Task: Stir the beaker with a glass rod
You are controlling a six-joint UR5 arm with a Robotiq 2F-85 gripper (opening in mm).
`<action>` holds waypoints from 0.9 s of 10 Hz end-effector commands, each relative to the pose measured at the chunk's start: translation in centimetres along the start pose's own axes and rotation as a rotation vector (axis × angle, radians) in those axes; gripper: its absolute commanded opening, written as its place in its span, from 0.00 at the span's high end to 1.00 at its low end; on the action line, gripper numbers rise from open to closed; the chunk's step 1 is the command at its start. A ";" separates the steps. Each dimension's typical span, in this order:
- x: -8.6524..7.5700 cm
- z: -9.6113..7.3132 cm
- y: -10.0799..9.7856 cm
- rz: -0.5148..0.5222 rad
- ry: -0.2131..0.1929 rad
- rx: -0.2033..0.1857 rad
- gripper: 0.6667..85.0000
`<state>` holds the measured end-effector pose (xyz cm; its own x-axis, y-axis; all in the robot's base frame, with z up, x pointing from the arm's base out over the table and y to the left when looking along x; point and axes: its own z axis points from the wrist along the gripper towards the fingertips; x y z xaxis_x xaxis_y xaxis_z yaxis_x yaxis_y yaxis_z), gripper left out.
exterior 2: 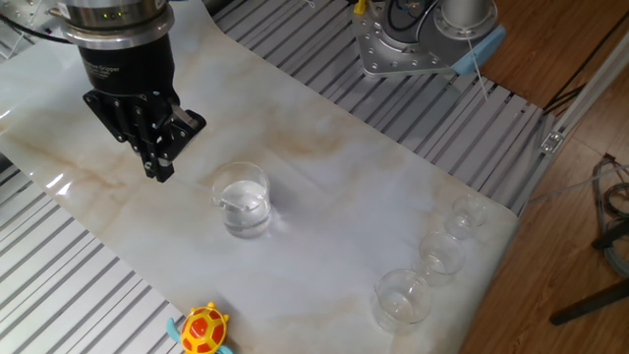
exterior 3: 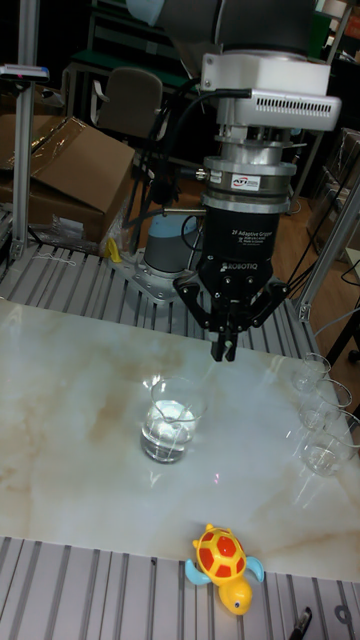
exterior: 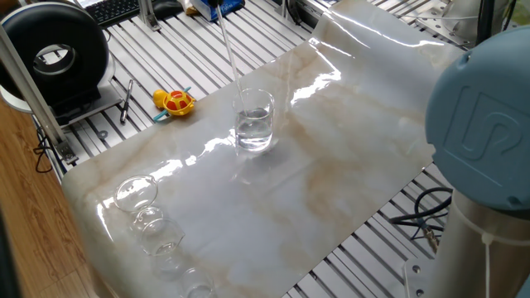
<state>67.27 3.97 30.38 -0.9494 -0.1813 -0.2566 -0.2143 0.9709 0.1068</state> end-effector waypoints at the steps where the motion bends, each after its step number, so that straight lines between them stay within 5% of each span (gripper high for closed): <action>1: 0.5 -0.3 -0.3 -0.010 0.004 -0.003 1.00; 6: 0.7 -0.4 1.4 0.029 -0.025 -0.039 1.00; 9: 0.0 -0.2 0.7 -0.029 -0.045 -0.014 1.00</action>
<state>66.60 4.45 30.44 -0.9437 -0.1784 -0.2787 -0.2185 0.9684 0.1199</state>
